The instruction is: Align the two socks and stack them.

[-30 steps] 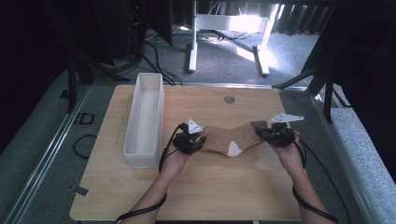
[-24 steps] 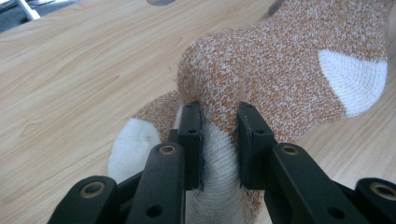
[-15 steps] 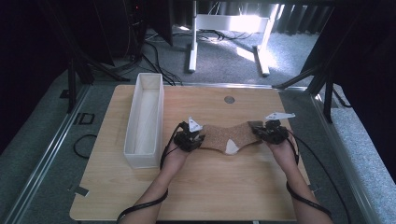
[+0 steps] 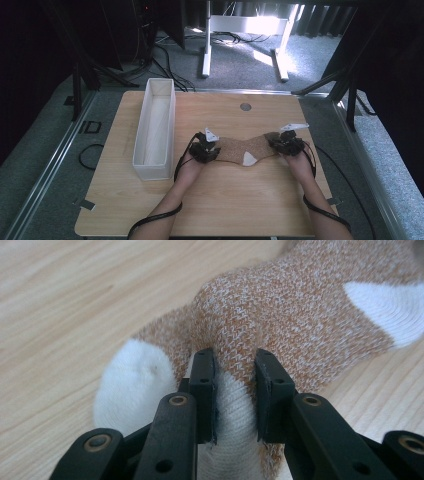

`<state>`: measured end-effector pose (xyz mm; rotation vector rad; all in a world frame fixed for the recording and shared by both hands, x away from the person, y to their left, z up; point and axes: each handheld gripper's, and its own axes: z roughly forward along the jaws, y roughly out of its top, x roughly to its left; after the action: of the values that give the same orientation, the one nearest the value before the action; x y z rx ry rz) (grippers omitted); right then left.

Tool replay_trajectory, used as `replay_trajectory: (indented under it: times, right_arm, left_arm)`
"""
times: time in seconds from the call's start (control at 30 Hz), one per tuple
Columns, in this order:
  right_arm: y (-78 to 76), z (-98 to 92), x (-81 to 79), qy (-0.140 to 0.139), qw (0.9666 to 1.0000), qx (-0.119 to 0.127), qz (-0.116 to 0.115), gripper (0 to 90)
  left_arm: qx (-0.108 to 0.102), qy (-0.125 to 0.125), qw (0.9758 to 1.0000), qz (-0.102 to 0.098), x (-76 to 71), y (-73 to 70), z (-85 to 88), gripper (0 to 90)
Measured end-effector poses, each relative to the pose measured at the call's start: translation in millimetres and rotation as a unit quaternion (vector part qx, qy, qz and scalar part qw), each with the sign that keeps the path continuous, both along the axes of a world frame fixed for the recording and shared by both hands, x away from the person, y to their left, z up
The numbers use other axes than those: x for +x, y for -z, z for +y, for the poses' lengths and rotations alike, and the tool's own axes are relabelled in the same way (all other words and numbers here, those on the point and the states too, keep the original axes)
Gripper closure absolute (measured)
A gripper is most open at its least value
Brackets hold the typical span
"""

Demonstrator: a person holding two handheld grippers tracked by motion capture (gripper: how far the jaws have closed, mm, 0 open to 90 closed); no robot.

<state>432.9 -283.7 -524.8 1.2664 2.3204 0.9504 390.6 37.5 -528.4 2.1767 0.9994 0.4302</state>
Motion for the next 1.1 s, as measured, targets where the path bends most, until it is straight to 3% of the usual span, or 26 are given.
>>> replay_trajectory:
  times: [0.2, 0.37, 0.5, 0.67, 0.8, 0.93, 1.0, 1.1]
  right_arm:
    - [3.1, 1.4, -1.0, -0.001, 1.0000, -0.001, 0.001, 81.4]
    - [3.7, 0.9, -2.3, -0.001, 1.0000, 0.002, 0.001, 80.2]
    - [3.4, 1.4, -2.3, -0.002, 1.0000, 0.003, 0.003, 77.6]
    - [-0.4, 1.5, -2.2, -0.003, 0.9999, 0.009, 0.008, 69.7]
    - [-7.4, 2.6, -4.7, -0.005, 0.9999, 0.009, -0.002, 64.8]
    - [-18.5, 3.3, -9.0, -0.008, 0.9994, 0.027, -0.021, 68.1]
    - [-20.9, 5.3, -10.6, -0.012, 0.9992, 0.030, -0.025, 79.1]
    - [-19.2, 11.9, -12.2, -0.030, 0.9992, 0.020, -0.018, 87.3]
  left_arm:
    - [0.003, -0.007, 1.0000, 0.003, 3.8, 9.4, 0.8, 71.5]
    - [0.000, -0.020, 0.9997, 0.009, 6.1, 9.1, 2.7, 57.7]
    - [-0.014, -0.026, 0.9995, 0.010, 5.7, 2.1, 6.3, 52.4]
    - [-0.024, -0.030, 0.9992, -0.010, 2.8, -12.6, 8.6, 51.6]
    - [-0.048, -0.025, 0.9983, -0.022, -0.6, -25.2, 7.6, 51.4]
    - [-0.058, -0.004, 0.9978, -0.031, -4.1, -29.5, -0.5, 57.9]
    - [-0.055, 0.004, 0.9980, -0.030, -4.8, -28.0, -6.0, 67.5]
    - [-0.047, 0.014, 0.9986, -0.018, -3.9, -23.1, -12.5, 79.4]
